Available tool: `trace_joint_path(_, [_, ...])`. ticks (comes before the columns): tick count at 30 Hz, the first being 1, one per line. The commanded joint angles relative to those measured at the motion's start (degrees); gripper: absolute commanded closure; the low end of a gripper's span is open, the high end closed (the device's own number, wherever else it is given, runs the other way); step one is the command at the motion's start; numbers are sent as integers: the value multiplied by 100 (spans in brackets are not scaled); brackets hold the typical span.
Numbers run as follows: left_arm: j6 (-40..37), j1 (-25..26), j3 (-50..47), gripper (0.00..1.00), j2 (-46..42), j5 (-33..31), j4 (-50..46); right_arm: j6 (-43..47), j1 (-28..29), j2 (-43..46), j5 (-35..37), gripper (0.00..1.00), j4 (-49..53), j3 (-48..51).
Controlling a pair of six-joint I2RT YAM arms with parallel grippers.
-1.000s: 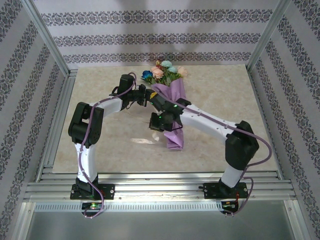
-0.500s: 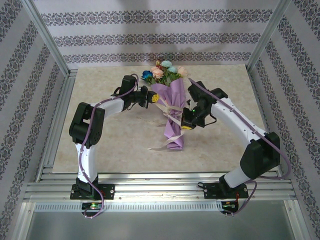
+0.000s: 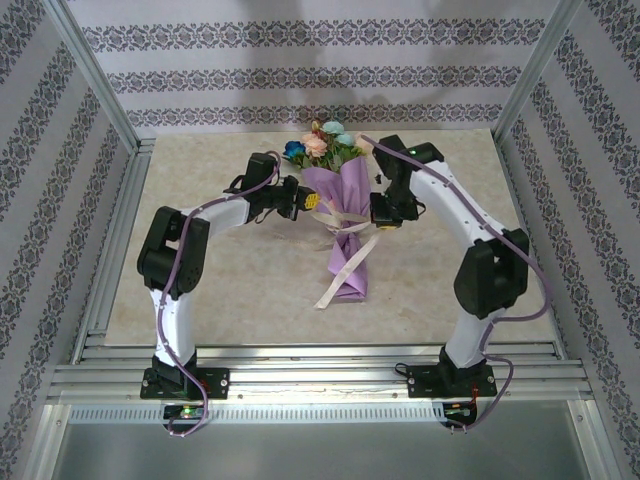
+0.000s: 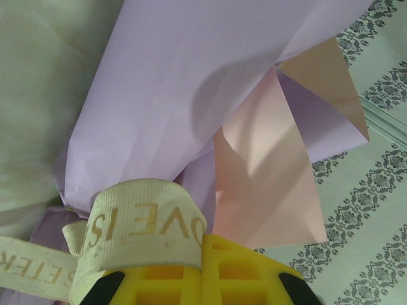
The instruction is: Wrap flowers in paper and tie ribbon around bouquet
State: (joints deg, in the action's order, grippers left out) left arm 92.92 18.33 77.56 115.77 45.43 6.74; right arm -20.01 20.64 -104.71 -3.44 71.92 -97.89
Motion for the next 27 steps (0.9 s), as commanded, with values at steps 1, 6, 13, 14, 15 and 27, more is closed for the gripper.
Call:
trace_joint_path(1, [-212,58,-54,100,-374,-141,-295,457,110,-319,1169,100,496,-438])
trace_joint_path(6, [-141,79,-194,100,-448,-165,-220,442,174,-724,1292,100,366,-689])
trace_joint_path(13, [-227,67,-354,100,-788,-446,-542,22,47,-920,779,100,-393,-20])
trace_joint_path(14, [-307,71,-356,100,-854,-507,-674,-14,17,-898,765,100,-539,126])
trace_joint_path(15, [-363,74,-363,100,-922,-569,-792,-27,-8,-894,760,100,-615,192])
trace_joint_path(27, [-460,84,-540,100,-1169,-870,-948,599,49,-1087,1929,100,-314,-304])
